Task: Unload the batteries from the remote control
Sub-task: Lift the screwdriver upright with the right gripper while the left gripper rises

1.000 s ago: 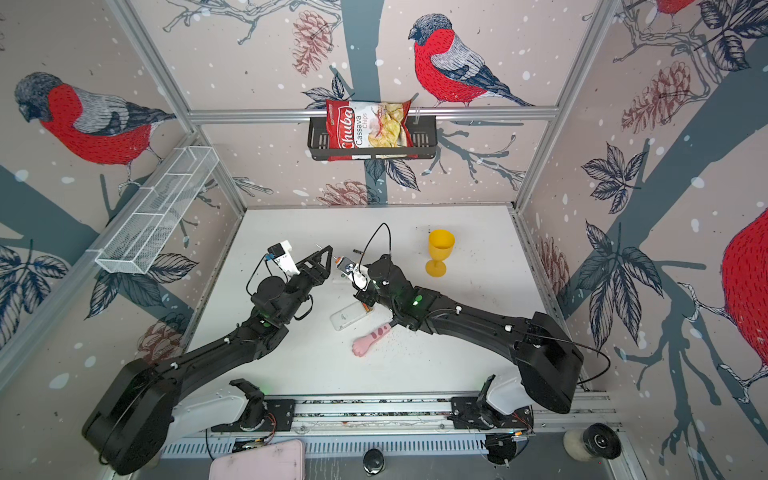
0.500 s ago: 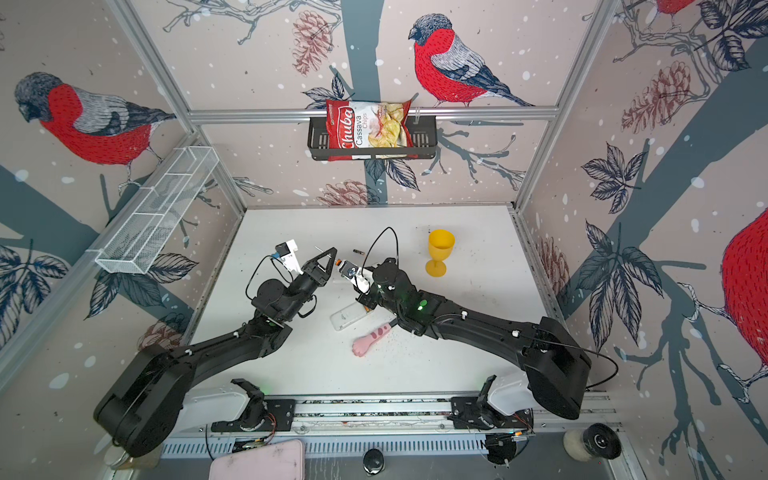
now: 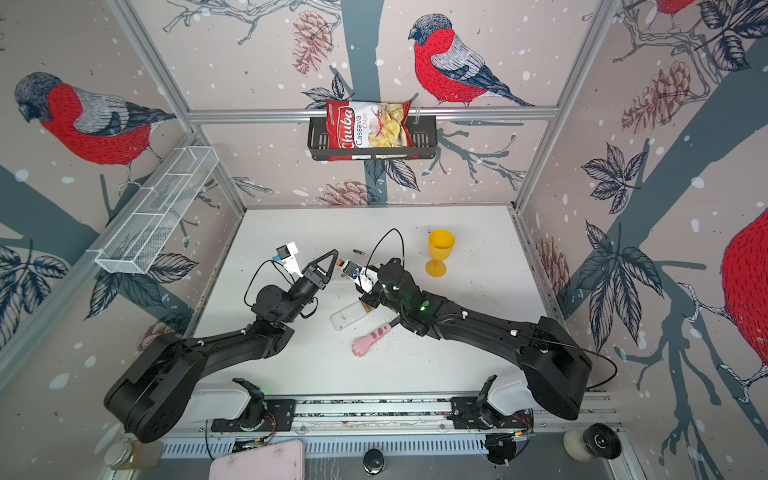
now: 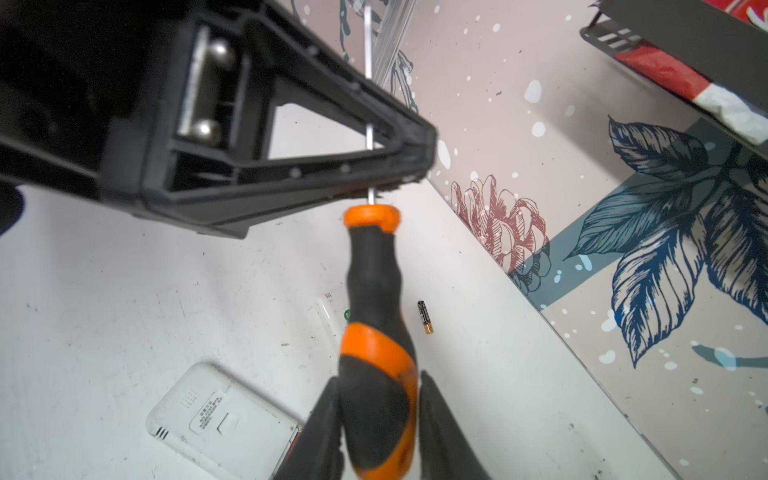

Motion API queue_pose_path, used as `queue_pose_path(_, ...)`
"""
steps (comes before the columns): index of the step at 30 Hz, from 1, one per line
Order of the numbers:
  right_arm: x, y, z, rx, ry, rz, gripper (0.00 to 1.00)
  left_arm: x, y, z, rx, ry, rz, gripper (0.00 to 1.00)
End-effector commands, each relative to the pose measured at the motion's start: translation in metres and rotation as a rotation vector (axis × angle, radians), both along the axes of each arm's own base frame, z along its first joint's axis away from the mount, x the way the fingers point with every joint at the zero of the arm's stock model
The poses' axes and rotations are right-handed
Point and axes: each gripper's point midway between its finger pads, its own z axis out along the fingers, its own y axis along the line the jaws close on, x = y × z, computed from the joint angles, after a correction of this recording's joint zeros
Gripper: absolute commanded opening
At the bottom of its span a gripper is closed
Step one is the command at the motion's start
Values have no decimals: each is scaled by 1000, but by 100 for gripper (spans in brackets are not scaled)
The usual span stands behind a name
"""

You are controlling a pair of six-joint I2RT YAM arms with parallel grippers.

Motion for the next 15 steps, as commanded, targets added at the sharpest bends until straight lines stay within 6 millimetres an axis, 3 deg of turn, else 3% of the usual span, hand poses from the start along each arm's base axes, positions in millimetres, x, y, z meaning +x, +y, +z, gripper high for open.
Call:
queue_pose_path(1,9,-6,25,117,-4,-29,51,-7,8,19,-50,-91,22,0)
queue_pose_path(5,10,-8,29,190,83,31,65,-8,9,29,-71,-142,21,0)
queue_pose_path(15,8,-38,56,514,285,225,69,-8,4,60,-87,-326,-30,0)
